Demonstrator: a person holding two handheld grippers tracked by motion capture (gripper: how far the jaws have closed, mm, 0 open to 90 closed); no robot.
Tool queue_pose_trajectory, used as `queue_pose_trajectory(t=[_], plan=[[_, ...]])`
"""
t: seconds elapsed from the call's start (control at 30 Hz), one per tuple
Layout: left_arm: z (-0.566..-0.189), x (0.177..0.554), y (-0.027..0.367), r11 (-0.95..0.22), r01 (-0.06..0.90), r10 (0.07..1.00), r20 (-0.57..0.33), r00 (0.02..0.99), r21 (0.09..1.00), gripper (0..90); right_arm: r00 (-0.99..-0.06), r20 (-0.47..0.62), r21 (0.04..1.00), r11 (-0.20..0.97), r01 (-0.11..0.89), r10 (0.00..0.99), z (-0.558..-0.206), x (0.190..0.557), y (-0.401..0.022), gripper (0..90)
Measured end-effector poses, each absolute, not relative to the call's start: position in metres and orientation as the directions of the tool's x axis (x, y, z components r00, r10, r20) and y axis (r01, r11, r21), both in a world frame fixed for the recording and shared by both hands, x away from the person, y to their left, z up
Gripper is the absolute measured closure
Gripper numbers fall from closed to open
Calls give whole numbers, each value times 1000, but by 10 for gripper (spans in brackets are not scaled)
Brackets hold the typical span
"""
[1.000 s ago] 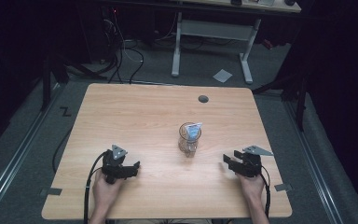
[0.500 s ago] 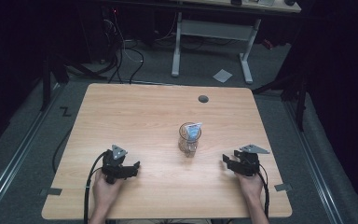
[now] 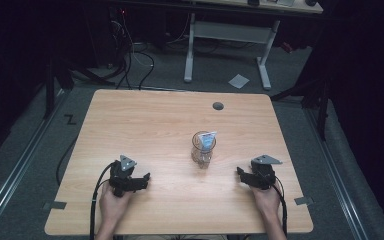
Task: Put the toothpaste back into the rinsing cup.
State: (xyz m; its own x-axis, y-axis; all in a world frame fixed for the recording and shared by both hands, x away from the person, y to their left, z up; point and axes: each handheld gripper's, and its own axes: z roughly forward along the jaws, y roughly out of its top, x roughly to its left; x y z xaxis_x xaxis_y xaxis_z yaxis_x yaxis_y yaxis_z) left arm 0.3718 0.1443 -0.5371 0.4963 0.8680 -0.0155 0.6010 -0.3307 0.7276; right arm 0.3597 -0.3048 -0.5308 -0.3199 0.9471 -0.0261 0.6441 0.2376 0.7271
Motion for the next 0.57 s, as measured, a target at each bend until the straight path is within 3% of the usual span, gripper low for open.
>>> queue_pose_trajectory(t=[0.57], plan=[[-537, 372, 144, -329, 601, 869, -17, 495, 728, 148, -311, -17, 725, 226, 651, 950, -531, 360, -305, 332]])
